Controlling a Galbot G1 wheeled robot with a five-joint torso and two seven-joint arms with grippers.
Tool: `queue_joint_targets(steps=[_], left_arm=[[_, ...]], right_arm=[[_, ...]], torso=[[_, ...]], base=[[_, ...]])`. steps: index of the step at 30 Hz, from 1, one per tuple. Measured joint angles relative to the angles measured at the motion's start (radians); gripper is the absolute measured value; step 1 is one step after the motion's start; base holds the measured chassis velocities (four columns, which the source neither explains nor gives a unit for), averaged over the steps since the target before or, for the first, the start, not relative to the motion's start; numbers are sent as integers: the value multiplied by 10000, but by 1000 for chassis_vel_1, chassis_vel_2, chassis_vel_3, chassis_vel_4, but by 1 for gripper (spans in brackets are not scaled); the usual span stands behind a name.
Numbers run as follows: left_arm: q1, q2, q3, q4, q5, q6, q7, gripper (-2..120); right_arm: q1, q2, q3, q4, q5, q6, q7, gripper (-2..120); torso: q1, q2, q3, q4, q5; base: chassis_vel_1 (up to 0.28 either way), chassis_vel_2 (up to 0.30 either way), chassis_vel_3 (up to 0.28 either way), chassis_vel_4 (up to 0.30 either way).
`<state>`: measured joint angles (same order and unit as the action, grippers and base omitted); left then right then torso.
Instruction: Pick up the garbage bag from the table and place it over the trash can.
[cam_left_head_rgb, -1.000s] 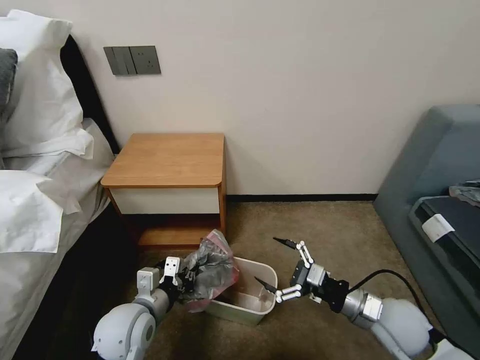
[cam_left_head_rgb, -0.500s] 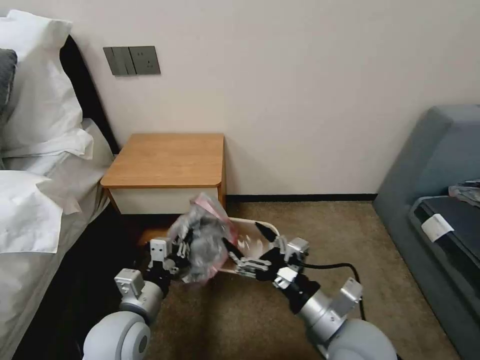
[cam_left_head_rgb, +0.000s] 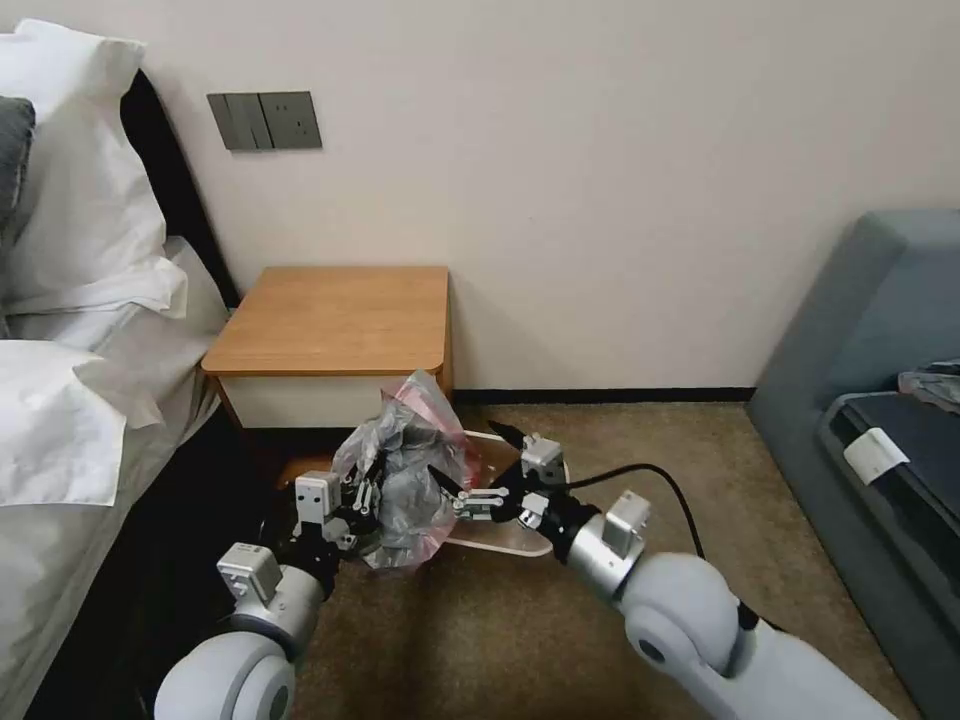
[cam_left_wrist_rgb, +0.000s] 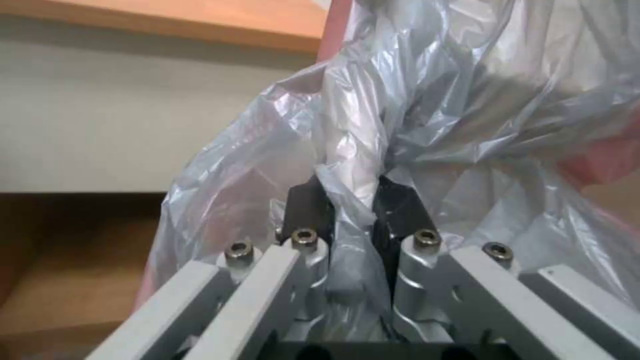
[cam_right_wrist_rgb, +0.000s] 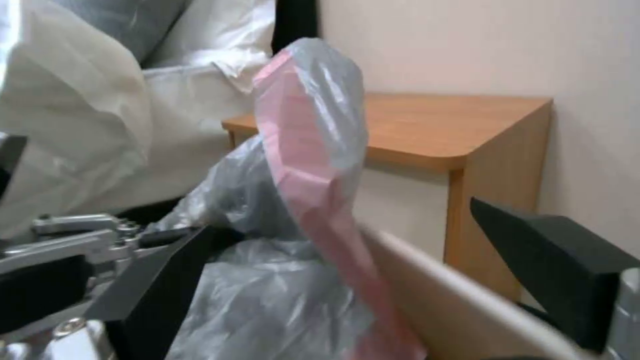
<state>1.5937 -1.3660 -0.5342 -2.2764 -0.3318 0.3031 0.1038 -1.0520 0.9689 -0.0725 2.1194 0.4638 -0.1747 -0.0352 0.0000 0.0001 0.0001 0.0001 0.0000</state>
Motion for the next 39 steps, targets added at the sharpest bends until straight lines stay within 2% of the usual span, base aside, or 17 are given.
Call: queue_joint_targets(steps=[5,6,9,10,13,14,17,19,20,22,24,25,27,34,36,37,39], left_arm=[[-45,-9,4,97,64,50,12,7],[-45,-9,4,97,64,50,12,7],[-77,-18,3,124,66,68,0,7],[-77,-18,3,124,66,68,0,7],[-103,-35,-3,157,75,82,-26,7],[-103,-35,-3,157,75,82,-26,7],[-102,-38,-9,155,79,86,-34,7],[-88,-44,-9,138,94,89,-37,7],[-80,-45,-8,132,103,89,-39,7],[-70,-45,-8,132,109,90,-39,7],[-62,-41,-6,131,125,90,-42,7],[-62,-41,-6,131,125,90,-42,7],[-59,-37,-1,131,140,90,-45,7],[-26,-27,13,166,342,-112,16,7],[-14,-11,-19,380,591,-686,183,7],[-14,-11,-19,380,591,-686,183,7],[-5,5,-112,743,831,-1648,488,7]], right_arm=[[40,-22,-80,-69,-266,133,-84,78],[40,-22,-80,-69,-266,133,-84,78],[8,-20,-105,-69,-349,180,-110,64],[8,-20,-105,-69,-349,180,-110,64],[-70,-9,-121,-60,-405,226,-130,48],[-70,-9,-121,-60,-405,226,-130,48],[-115,-10,-120,-59,-449,269,-149,38],[-148,-12,-106,-59,-459,318,-185,30],[-165,-11,-93,-59,-459,353,-203,22],[-173,-10,-83,-59,-459,366,-211,18],[-192,-2,-53,-53,-459,397,-242,8],[-192,-2,-53,-53,-459,397,-242,8],[-219,17,-25,-41,-472,426,-272,0],[-260,54,20,-41,-479,490,-299,0],[-215,82,61,-25,-201,488,-169,0],[-215,82,61,-25,-201,488,-169,0],[-129,99,99,80,406,355,227,0]], torso=[[0,0,0,-1,0],[0,0,0,-1,0],[0,0,0,-1,0],[0,0,0,-1,0],[0,0,0,-1,0],[0,0,0,-1,0],[0,0,0,-1,0],[0,0,0,-1,0],[0,0,0,-1,0],[0,0,0,-1,0],[0,0,0,-1,0],[0,0,0,-1,0],[0,0,0,-1,0],[0,0,0,-1,0],[0,0,0,-1,0],[0,0,0,-1,0],[0,-1,0,-1,0]], base=[[0,0,0,0],[0,0,0,0],[0,0,0,0],[0,0,0,0],[0,0,0,0],[0,0,0,0],[0,0,0,0],[0,0,0,0],[0,0,0,0],[0,0,0,0],[0,0,0,0],[0,0,0,0],[0,0,0,0],[0,0,0,0],[0,0,0,0],[0,0,0,0],[0,0,0,0]])
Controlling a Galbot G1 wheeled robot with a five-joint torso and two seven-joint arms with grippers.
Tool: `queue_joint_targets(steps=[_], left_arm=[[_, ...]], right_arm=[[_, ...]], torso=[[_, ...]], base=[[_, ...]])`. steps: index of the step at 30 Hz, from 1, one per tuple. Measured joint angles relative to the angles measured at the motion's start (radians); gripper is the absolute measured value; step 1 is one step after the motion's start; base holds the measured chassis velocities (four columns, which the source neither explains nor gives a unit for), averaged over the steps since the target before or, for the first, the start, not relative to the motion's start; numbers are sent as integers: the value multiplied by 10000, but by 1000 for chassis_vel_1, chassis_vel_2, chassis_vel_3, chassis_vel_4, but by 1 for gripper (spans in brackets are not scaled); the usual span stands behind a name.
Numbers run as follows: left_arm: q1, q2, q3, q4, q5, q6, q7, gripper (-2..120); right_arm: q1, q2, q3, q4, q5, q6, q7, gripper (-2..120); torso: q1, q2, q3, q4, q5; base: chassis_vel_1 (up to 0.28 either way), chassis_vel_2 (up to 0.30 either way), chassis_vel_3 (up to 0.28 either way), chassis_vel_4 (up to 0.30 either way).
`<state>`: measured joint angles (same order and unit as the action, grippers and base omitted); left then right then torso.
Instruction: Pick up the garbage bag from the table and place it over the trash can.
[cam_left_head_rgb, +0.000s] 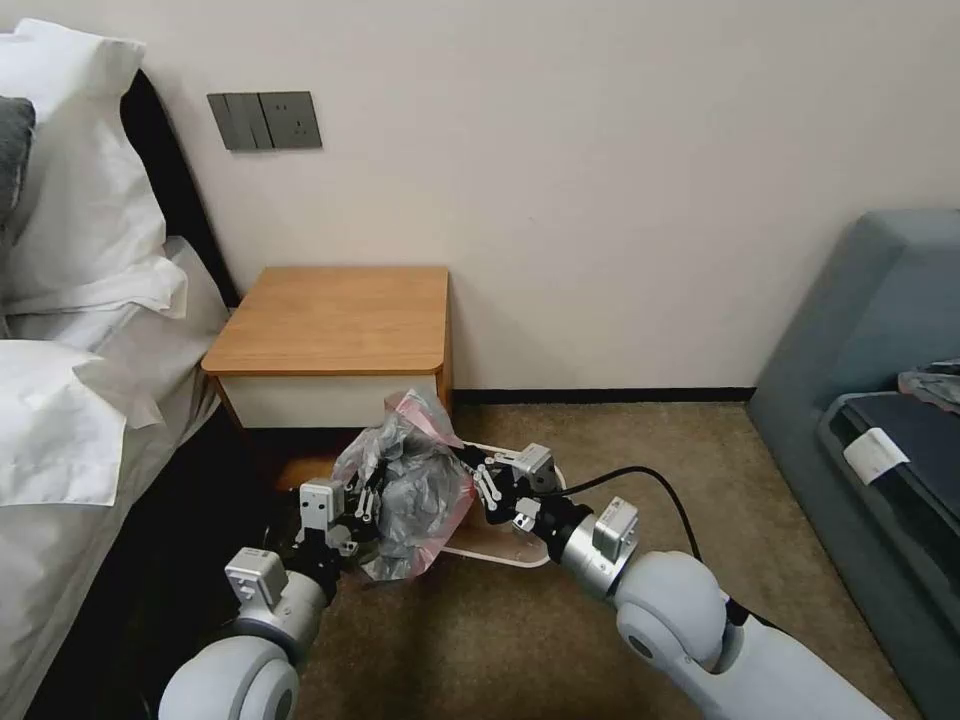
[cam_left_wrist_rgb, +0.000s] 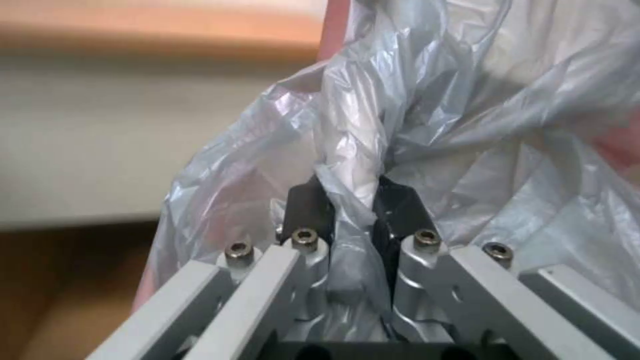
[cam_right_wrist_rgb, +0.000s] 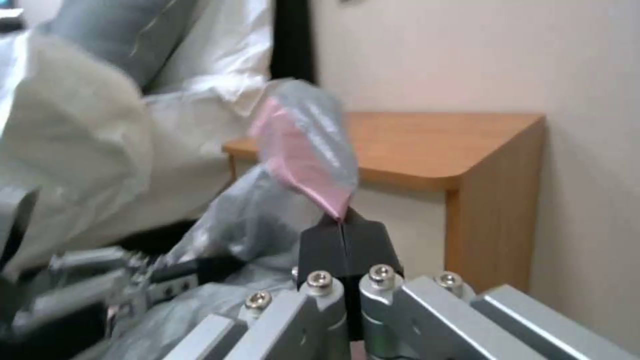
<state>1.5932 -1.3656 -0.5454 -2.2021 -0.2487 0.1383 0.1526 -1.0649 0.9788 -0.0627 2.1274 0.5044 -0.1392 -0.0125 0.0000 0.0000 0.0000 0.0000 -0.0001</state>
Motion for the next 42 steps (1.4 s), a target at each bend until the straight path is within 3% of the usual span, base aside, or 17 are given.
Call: queue_joint_targets(steps=[2,3,6,7,9,13,29,42], left_arm=[[-24,19,-117,458,394,-1407,494,7],[-24,19,-117,458,394,-1407,494,7],[-38,39,-162,920,607,-2957,1134,7],[-38,39,-162,920,607,-2957,1134,7],[-67,26,-164,1105,639,-3724,1557,7],[-93,24,-174,1316,821,-4550,1911,7],[-77,28,-247,1387,556,-4912,1698,7],[-48,21,-258,1230,62,-4684,1630,7]], right_arm=[[123,-4,34,177,903,-352,707,0],[123,-4,34,177,903,-352,707,0],[288,-117,151,285,1838,-784,1576,0],[288,-117,151,285,1838,-784,1576,0],[313,-255,226,344,2014,-948,1799,0],[313,-528,424,553,2134,-1204,1916,0],[-342,-2612,1363,1707,2148,-2524,1831,0],[-539,-3212,1668,2035,1826,-3465,2135,0]], torso=[[0,-1,0,1,0],[0,-1,0,1,0],[0,-1,0,1,0],[0,-1,0,1,0],[0,-1,0,0,0],[0,-1,0,0,1],[0,0,-2,-2,2],[0,0,-1,1,1]], base=[[0,0,0,0],[0,0,0,0],[0,0,0,0],[0,0,0,0],[0,0,0,0],[0,0,0,0],[0,0,0,0],[0,0,0,0]])
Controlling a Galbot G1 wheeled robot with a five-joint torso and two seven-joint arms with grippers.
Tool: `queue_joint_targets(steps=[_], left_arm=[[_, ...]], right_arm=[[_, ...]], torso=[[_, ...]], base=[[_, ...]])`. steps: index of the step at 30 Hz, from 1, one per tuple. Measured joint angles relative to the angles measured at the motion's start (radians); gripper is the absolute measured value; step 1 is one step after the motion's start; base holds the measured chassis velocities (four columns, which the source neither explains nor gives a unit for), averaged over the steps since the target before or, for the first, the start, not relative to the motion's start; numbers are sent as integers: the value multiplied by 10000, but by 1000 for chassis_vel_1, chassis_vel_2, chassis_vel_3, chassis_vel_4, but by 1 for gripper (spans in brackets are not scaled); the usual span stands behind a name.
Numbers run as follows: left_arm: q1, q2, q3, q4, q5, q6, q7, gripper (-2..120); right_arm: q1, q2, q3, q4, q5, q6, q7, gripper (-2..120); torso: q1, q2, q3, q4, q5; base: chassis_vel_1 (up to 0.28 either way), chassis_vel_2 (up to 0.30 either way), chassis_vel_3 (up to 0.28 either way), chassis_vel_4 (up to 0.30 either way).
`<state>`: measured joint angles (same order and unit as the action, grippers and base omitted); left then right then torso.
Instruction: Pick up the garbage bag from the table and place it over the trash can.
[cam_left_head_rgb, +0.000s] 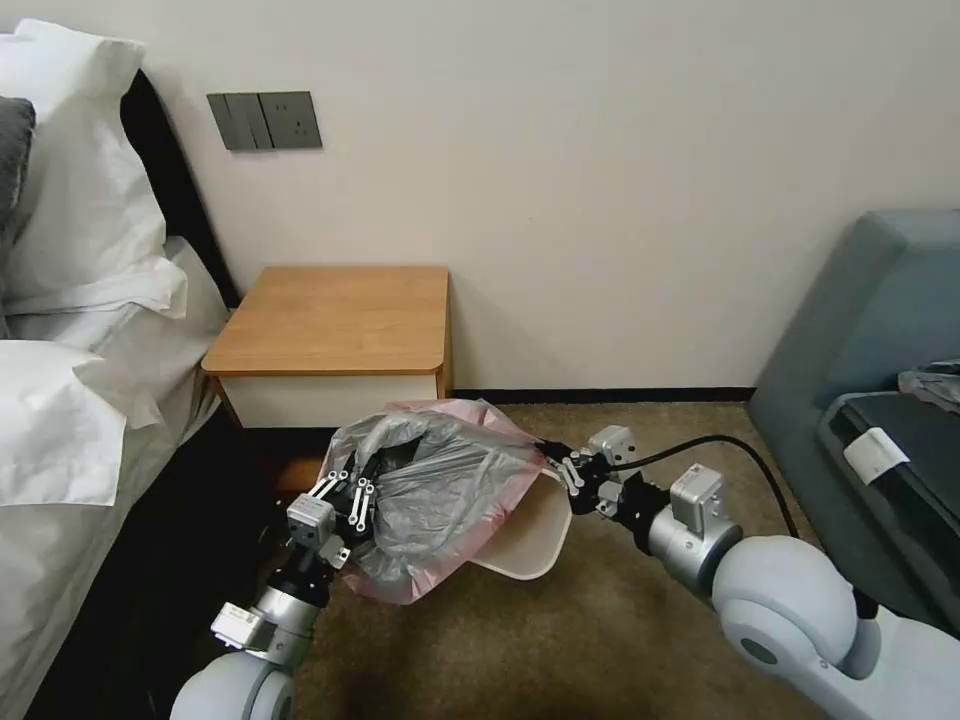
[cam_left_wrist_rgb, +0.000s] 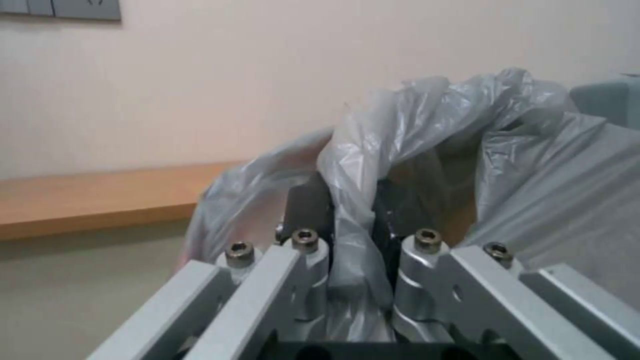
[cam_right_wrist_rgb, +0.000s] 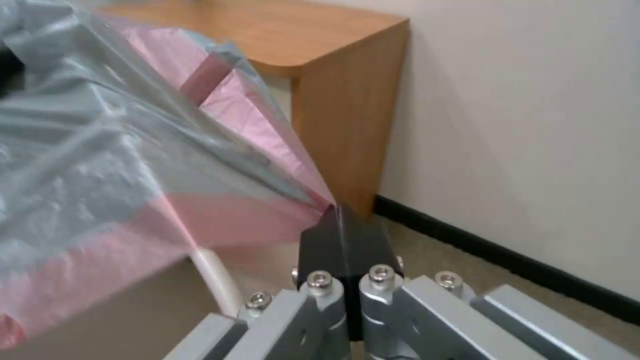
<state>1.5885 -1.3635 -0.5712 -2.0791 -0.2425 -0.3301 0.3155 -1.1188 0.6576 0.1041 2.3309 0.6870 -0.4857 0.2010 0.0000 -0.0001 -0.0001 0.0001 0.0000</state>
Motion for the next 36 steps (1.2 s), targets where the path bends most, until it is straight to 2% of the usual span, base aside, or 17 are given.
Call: queue_joint_targets(steps=[5,7,9,12,14,17,18,20,21,22,23,26,27,30,36], left_arm=[[-7,-7,-26,-1,-150,173,-99,7],[-16,-25,-33,-1,-263,354,-216,7],[-21,-29,-39,-5,-319,450,-277,7],[-22,-64,-51,-22,-361,803,-618,7],[-8,-80,-50,-21,-360,877,-761,7],[15,-152,16,69,-314,966,-1371,7],[15,-152,16,69,-314,966,-1371,7],[2,-207,93,117,-449,960,-1785,7],[-18,-258,140,139,-566,907,-1871,7],[-18,-258,140,139,-566,907,-1871,7],[-45,-299,169,166,-654,831,-1914,7],[-116,-390,214,209,-952,657,-1935,7],[-116,-390,214,209,-952,657,-1935,7],[-124,-408,224,209,-1051,635,-1865,7],[-62,-452,226,251,-938,554,-1763,7]], right_arm=[[-81,-65,40,6,-264,-208,14,0],[-132,-85,65,-15,-426,-330,9,10],[-168,-101,93,-15,-485,-350,11,13],[-418,36,483,267,-634,-205,70,28],[-540,199,704,487,-669,-120,124,31],[-1097,861,1120,1434,47,377,669,47],[-1097,861,1120,1434,47,377,669,47],[-1607,1493,962,1701,2076,1307,1560,56],[-1977,1971,802,1725,3252,1476,2176,61],[-1977,1971,802,1725,3252,1476,2176,61],[-2314,2321,695,1727,3693,1447,2427,67],[-3225,3184,396,1727,3534,1371,2301,80],[-3225,3184,396,1727,3534,1371,2301,80],[-3201,3825,168,1727,3460,1316,2206,90],[-2807,4454,-52,1720,3805,1173,2178,92]], torso=[[0,0,2,-1,2],[0,0,2,0,-3],[0,0,2,-1,0],[0,0,2,-1,-1],[0,0,2,0,-2],[0,1,1,-2,-7],[0,1,1,-2,-7],[0,1,1,2,0],[0,2,1,3,0],[0,2,1,3,0],[0,1,1,2,2],[0,1,0,-5,-3],[0,1,0,-5,-3],[0,1,1,-1,-2],[0,2,0,0,-2]], base=[[0,0,0,0],[0,0,0,0],[0,0,0,0],[0,0,0,0],[0,0,0,0],[0,0,0,0],[0,0,0,0],[0,0,0,0],[0,0,0,0],[0,0,0,0],[0,0,0,0],[0,0,0,0],[0,0,0,0],[0,0,0,0],[0,0,0,0]])
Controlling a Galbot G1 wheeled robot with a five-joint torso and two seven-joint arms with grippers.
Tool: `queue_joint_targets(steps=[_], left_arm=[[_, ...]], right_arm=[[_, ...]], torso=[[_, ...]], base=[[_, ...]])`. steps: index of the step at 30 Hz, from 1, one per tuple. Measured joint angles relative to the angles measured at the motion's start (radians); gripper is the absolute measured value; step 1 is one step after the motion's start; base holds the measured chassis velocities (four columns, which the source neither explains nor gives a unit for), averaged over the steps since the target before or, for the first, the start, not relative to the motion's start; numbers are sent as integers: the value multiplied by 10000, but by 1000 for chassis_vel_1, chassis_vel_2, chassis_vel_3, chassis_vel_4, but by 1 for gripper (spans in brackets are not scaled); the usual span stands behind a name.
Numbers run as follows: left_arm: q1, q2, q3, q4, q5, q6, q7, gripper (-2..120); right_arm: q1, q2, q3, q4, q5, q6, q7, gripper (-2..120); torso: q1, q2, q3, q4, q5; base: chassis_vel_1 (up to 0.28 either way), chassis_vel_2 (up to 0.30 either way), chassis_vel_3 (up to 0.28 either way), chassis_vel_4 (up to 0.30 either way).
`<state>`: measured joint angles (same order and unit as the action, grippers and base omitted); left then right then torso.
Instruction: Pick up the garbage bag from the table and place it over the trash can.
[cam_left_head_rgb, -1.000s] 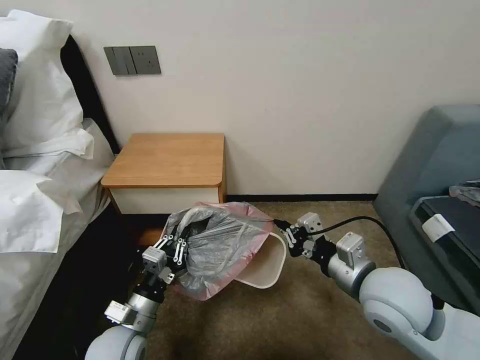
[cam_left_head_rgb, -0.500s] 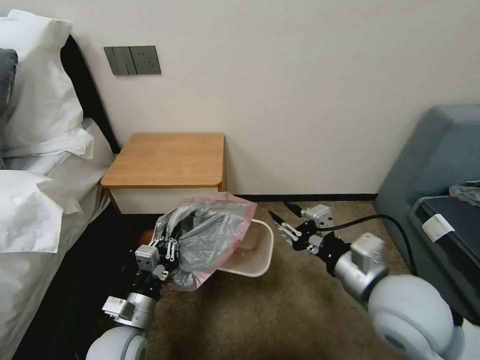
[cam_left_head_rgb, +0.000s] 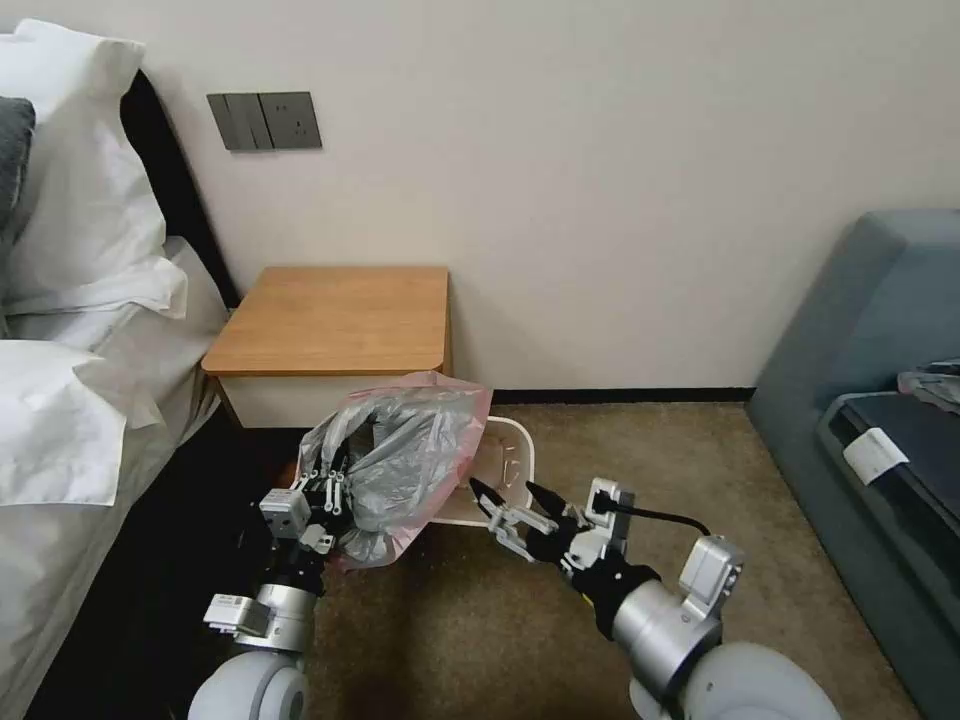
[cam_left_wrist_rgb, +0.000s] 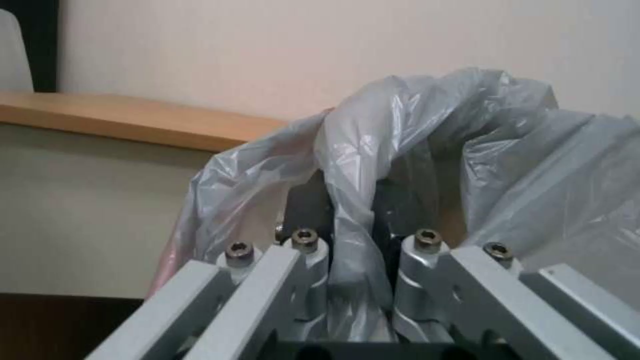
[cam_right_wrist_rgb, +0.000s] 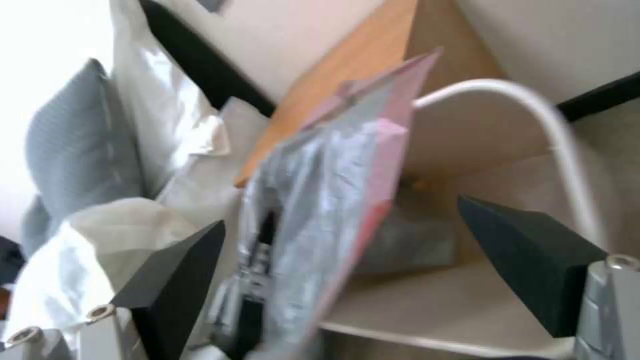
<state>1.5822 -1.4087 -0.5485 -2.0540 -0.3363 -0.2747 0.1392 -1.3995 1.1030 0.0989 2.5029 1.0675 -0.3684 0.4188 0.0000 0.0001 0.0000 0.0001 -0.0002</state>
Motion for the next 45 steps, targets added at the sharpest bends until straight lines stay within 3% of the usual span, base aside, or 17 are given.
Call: queue_joint_targets(steps=[17,45], left_arm=[[336,-238,44,-66,468,-131,83,7],[351,-189,81,-248,499,-141,107,7]], right_arm=[[493,1137,-1134,-821,-983,-143,-82,92],[418,1014,-1291,-1123,-1386,-220,-169,92]], torso=[[0,0,0,0,1],[0,-2,0,-1,1]], base=[[0,0,0,0],[0,0,0,0]])
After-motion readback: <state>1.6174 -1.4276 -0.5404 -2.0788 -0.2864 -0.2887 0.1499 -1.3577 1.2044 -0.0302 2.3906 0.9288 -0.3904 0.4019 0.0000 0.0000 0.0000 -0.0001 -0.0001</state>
